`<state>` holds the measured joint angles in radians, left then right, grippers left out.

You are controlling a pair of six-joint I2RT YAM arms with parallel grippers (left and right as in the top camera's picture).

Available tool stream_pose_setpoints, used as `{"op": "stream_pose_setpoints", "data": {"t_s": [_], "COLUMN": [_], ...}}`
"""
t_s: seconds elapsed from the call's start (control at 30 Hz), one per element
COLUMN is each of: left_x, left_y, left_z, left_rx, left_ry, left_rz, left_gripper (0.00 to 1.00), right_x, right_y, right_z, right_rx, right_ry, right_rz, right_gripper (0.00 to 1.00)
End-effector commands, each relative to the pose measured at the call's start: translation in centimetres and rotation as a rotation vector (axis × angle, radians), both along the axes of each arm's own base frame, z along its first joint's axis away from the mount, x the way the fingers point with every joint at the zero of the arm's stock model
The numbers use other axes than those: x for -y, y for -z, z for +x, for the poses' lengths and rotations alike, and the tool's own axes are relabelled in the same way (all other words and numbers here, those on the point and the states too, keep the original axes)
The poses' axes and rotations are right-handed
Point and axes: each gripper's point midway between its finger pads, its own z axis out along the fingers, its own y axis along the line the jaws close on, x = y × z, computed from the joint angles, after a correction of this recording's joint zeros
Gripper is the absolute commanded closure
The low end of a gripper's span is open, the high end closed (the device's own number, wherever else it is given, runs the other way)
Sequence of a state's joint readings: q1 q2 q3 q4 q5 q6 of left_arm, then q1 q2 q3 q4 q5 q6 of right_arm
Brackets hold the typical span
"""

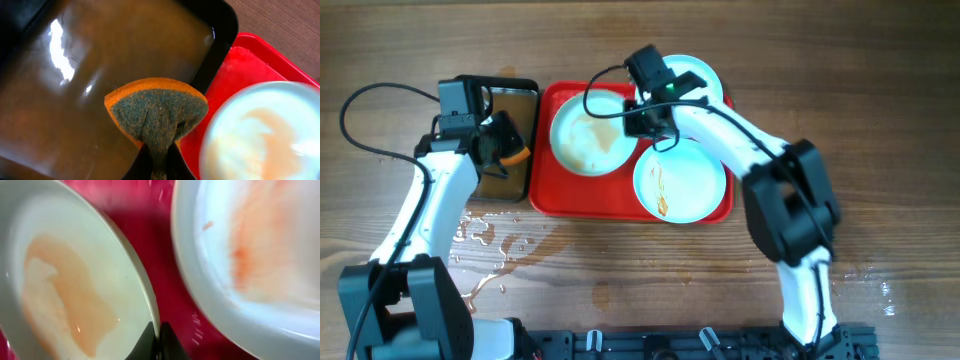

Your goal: Clean dirty plates on tray and stack at the side

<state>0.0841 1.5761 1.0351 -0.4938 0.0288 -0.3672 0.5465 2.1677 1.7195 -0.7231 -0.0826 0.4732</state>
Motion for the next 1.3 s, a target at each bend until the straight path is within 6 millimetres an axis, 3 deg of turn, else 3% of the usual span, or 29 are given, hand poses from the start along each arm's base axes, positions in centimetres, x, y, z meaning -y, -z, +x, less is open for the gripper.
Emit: {"op": "stream_pose_setpoints", "data": {"t_s": [0.0, 0.17, 0.4, 0.6, 0.93, 1.27], "left_x": [-1.3, -1.9, -1.9, -1.9, -1.9, -1.9], "left_y": [-0.7, -0.7, -0.7, -0.7, -0.7, -0.7], "left_z": [-0.1, -0.2, -0.2, -0.2, -0.2, -0.2], "left_rx": [0.021, 0.022, 0.022, 0.022, 0.022, 0.022], "left_ry": [-0.023, -0.055, -0.055, -0.055, -0.055, -0.055], "left_rz": [-0.003, -0.024, -0.023, -0.023, -0.023, -0.023], "left_gripper": [0.96, 0.96, 0.96, 0.96, 0.96, 0.96], "right_x": [3.3, 5.5, 4.2, 1.8, 1.6, 0.0], "right_y": [-8.8, -12.3, -15.1, -16.3, -19.9, -19.6], "right_z": [2.5, 2.6, 0.8, -1.0, -2.6, -3.0], "right_rx": [0.276, 0.444, 0.618, 0.688, 0.844, 0.856], "right_ry": [0.04, 0.065, 0.022, -0.025, 0.077, 0.077], "right_rz": [-0.136, -0.378, -0.667, -0.732, -0.894, -0.812], "right_gripper": [0.95, 0.96, 0.96, 0.96, 0.96, 0.96]}}
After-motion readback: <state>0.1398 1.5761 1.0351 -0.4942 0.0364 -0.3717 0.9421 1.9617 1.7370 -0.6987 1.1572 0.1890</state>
